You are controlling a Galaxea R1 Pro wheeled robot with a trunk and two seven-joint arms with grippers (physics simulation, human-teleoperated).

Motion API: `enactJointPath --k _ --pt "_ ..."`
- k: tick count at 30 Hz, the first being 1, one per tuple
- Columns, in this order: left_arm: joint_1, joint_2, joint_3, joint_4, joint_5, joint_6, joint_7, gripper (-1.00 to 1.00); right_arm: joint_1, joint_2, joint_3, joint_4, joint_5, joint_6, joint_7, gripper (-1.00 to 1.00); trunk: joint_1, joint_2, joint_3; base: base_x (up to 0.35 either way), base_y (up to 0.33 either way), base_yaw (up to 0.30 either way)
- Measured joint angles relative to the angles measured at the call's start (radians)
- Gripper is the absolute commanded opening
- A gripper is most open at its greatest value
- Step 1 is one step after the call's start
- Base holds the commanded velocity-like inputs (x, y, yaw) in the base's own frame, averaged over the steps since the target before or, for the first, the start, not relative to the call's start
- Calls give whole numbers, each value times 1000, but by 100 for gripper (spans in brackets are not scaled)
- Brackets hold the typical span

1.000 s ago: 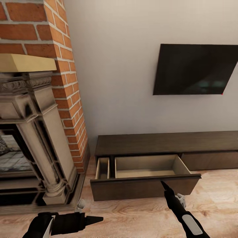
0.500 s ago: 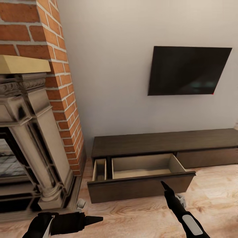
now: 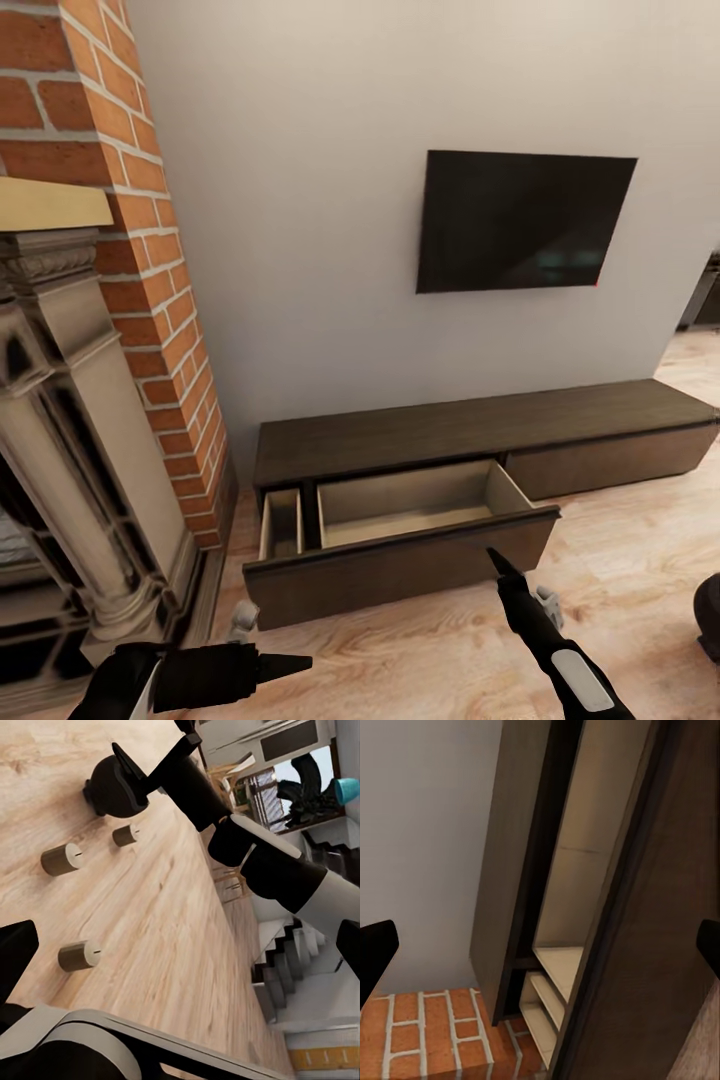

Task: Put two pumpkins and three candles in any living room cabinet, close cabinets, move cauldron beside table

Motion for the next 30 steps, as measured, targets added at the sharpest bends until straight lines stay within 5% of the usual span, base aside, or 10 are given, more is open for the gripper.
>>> enactJointPath --k 30 --pt "0 0 0 -2 0 -2 -1 100 0 0 0 1 0 0 0 100 0 0 35 0 0 -204"
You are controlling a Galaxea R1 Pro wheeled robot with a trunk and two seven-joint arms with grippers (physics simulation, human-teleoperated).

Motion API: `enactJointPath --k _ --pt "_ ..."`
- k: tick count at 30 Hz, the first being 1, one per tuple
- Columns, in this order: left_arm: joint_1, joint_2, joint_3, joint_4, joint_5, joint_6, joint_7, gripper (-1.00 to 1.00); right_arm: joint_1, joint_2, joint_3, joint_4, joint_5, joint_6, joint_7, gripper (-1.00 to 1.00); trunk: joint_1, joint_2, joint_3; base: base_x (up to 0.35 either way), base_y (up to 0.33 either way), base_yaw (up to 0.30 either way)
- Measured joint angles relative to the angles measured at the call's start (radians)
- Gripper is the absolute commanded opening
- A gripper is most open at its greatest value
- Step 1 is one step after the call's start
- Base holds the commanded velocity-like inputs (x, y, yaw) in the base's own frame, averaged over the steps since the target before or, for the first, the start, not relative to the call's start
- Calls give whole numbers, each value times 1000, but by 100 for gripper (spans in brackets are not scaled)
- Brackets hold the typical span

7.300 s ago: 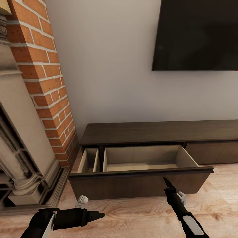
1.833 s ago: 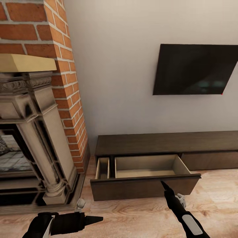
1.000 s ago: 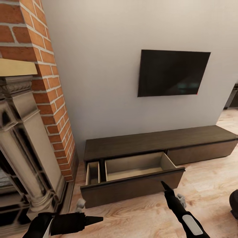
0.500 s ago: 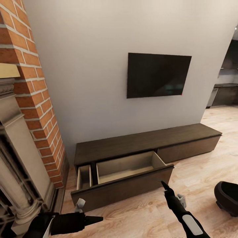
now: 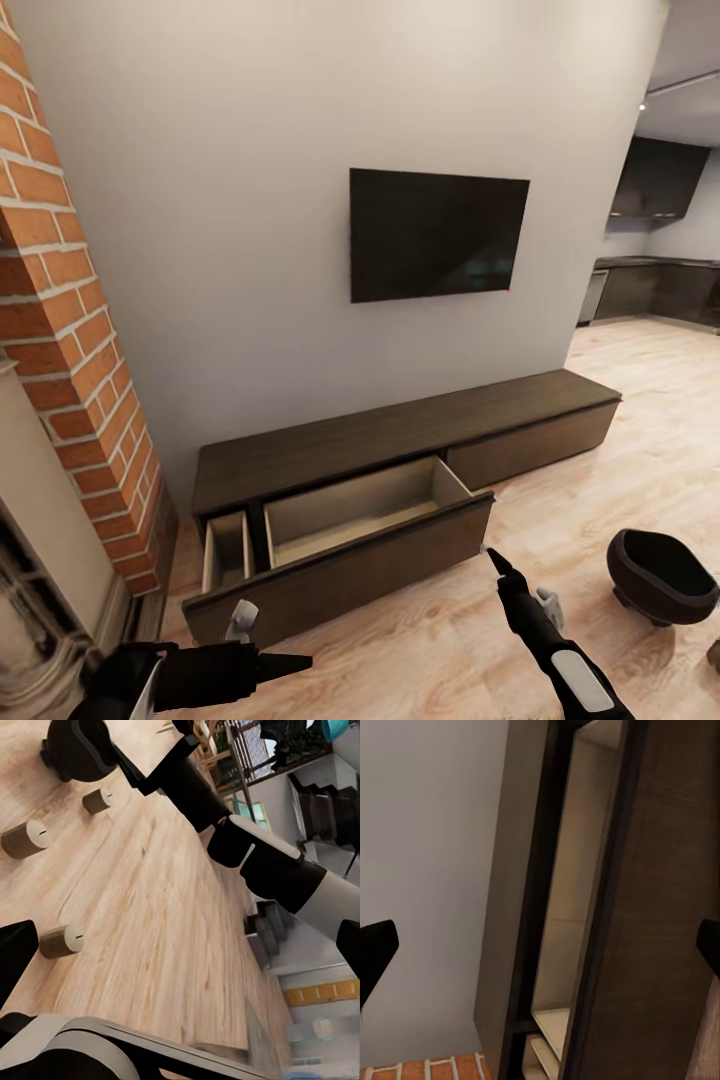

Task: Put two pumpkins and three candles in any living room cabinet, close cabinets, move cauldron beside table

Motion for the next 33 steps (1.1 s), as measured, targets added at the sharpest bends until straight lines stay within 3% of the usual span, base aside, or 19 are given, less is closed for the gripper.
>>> enactJointPath --k 20,23,25,28,33 --pt "0 -2 0 11 -11 -3 11 100 0 -1 21 -19 22 -4 -9 100 0 0 22 0 0 -179" --pt "0 -3 0 10 -11 -3 12 100 4 -8 25 -43 62 -1 -10 100 0 0 25 0 0 -124" --pt "0 -4 0 9 -11 -4 13 100 7 -13 26 -69 133 4 -9 100 0 0 28 0 0 -121" --pt "0 -5 0 9 -11 -5 13 100 10 -16 25 -88 174 7 -6 100 0 0 31 0 0 -120" --pt "0 -6 0 7 -10 -6 12 100 13 -34 24 -99 193 9 2 100 0 0 36 0 0 -120"
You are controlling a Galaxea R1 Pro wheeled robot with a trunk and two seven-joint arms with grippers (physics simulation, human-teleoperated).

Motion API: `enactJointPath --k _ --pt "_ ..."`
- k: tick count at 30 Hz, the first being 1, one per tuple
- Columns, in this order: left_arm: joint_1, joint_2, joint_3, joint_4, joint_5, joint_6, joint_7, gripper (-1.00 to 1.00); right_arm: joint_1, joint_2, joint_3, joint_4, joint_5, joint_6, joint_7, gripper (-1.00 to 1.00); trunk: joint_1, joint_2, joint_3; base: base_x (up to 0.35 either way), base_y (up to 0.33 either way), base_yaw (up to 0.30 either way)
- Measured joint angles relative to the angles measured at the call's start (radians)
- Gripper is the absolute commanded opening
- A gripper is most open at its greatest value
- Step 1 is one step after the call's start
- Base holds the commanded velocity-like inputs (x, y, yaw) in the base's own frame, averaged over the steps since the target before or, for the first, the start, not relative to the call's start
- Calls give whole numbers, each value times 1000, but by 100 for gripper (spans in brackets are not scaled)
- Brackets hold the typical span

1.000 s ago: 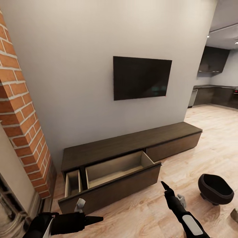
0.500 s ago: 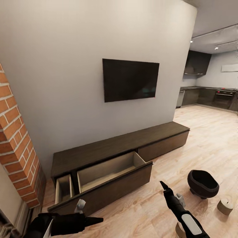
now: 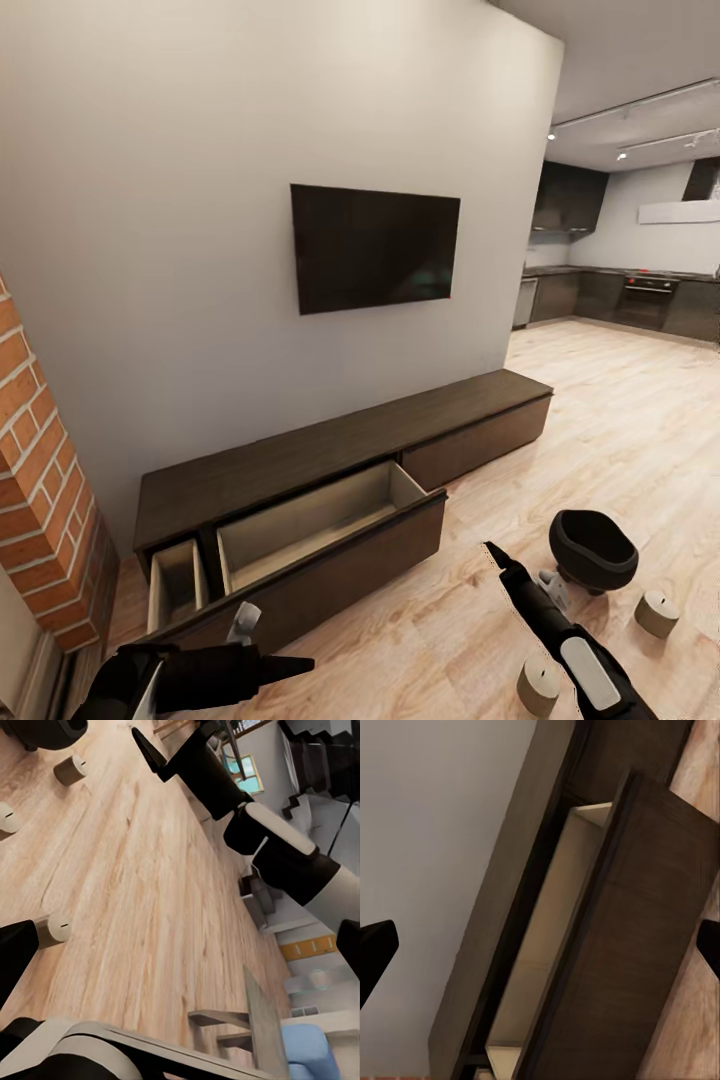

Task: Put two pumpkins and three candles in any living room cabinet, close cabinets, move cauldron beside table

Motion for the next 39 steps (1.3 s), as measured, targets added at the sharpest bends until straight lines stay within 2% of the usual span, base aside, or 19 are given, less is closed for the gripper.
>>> enactJointPath --k 6,13,29,33,37,38,39 --pt "0 0 -1 -1 0 0 -2 100 13 -16 -4 -2 6 12 15 100 0 0 5 0 0 -102" --pt "0 0 -1 0 0 0 -2 100 17 -18 -10 -1 2 13 18 100 0 0 7 0 0 -23" --pt "0 0 -4 1 -1 0 0 100 18 -29 -12 -1 7 43 -23 100 0 0 8 0 0 -1" --pt "0 -1 -5 1 -2 0 2 100 38 -38 -4 -2 15 47 -32 100 0 0 8 0 0 0" --pt "0 -1 -5 3 -4 1 22 100 47 -41 24 -21 105 75 -97 100 0 0 8 0 0 0" --pt "0 -2 -4 2 -4 1 45 100 49 -39 34 -54 155 97 -136 100 0 0 8 0 0 0" --pt "0 -2 -4 2 -4 1 61 100 50 -37 36 -78 180 108 -156 100 0 0 8 0 0 0"
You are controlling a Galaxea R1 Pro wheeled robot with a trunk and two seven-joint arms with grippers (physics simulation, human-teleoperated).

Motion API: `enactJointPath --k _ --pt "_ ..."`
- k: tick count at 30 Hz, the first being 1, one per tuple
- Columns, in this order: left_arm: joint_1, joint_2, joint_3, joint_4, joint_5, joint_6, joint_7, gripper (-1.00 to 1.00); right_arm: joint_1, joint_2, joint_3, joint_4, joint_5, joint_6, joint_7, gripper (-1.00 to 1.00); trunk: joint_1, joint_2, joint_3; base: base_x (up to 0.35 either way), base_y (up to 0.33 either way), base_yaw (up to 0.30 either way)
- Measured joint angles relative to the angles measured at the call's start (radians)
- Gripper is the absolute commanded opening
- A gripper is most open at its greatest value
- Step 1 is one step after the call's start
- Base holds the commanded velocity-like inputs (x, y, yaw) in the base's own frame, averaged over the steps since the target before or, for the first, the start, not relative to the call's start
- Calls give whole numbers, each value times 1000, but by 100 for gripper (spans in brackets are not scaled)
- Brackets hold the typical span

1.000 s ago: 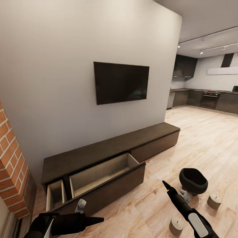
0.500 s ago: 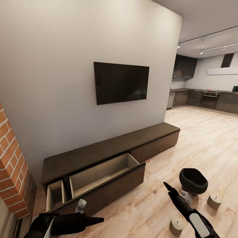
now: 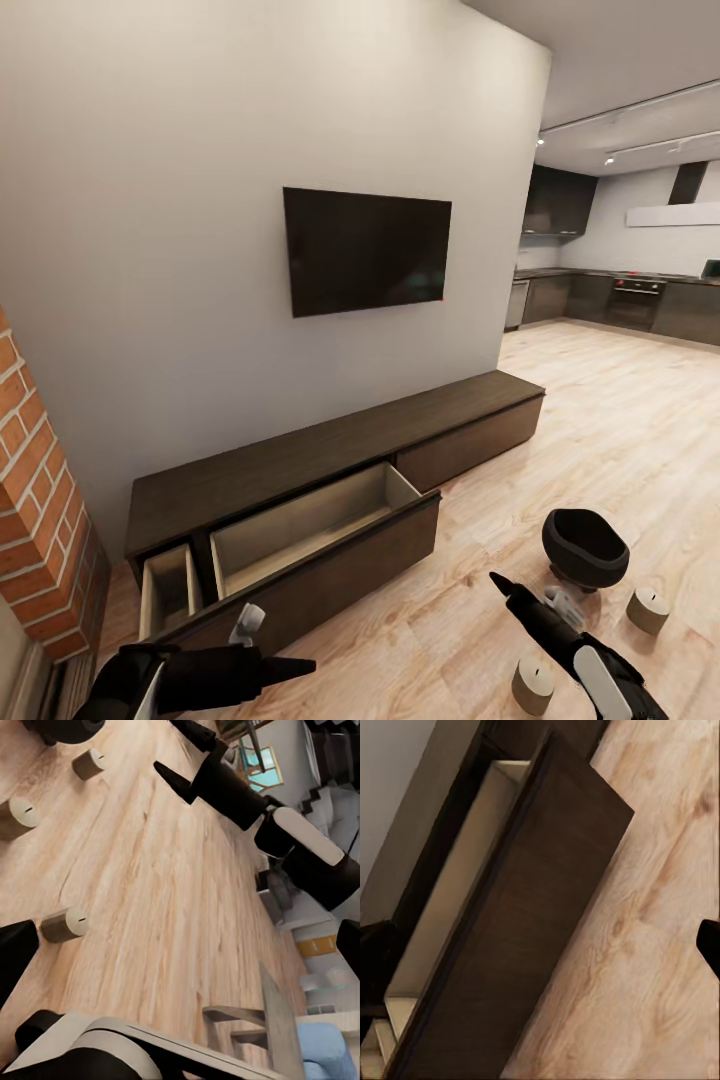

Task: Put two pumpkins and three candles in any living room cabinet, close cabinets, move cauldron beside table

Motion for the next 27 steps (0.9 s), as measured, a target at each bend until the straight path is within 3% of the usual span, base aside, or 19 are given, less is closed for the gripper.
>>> enactJointPath --k 3,7,9,16,27 --pt "0 0 0 -3 0 1 77 100 3 7 7 -100 81 29 -111 100 0 0 0 0 0 0" --pt "0 -1 0 -8 0 8 155 100 15 15 13 -165 129 41 -264 100 0 0 0 0 0 0" --pt "-2 -2 -1 -13 0 11 180 100 17 16 13 -178 141 44 -302 100 0 0 0 0 0 0" --pt "-11 -3 -1 -43 -1 39 241 100 22 20 12 -212 154 49 -355 100 0 0 0 0 0 -25" --pt "-15 -3 -1 -40 -4 38 279 100 24 29 19 -224 158 51 -371 100 0 0 0 0 0 -220"
